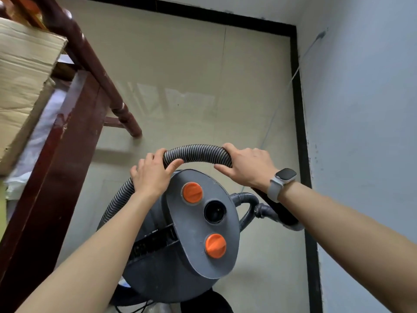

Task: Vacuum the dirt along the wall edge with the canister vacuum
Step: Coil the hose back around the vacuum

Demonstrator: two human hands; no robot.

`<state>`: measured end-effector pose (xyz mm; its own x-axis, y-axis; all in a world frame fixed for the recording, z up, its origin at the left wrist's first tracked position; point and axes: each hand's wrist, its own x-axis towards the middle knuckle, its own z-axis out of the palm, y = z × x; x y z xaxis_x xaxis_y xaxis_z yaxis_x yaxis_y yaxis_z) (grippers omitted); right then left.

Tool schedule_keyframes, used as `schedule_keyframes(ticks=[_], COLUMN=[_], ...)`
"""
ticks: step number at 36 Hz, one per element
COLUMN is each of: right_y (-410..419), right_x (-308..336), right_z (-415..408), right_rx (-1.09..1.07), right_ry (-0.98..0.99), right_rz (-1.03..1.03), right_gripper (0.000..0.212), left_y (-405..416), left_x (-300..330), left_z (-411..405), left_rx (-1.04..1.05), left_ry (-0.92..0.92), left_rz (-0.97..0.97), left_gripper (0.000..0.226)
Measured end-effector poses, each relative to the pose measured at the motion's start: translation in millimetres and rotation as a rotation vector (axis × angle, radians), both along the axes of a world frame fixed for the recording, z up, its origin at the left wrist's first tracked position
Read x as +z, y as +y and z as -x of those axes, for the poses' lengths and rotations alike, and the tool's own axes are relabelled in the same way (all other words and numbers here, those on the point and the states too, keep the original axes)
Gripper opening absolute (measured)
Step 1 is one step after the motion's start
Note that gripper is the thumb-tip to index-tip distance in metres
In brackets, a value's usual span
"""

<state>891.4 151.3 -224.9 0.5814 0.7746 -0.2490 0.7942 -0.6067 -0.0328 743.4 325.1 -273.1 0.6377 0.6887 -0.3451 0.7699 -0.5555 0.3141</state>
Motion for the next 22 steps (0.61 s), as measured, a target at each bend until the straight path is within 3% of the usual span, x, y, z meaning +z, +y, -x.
schedule_keyframes(ticks=[10,17,22], right_y=[-6,-15,-17], right_x=[14,-27,-57], right_z=[5,9,18], right_rx=[-0.003,-0.128,-0.243], right_ry=[0.043,0.174,0.269], right_rz=[0.015,0.021,-0.016], right_gripper=[0.053,0.053,0.052], left_y=[-4,-4,-4], left_x=[7,-5,-19], left_z=[5,10,18], left_rx=[-0.031,-0.021,0.009], left_ry=[-0.014,-0.037,-0.160], left_rz=[-0.008,-0.001,0.069], left_gripper=[0.061,0.060,0.051])
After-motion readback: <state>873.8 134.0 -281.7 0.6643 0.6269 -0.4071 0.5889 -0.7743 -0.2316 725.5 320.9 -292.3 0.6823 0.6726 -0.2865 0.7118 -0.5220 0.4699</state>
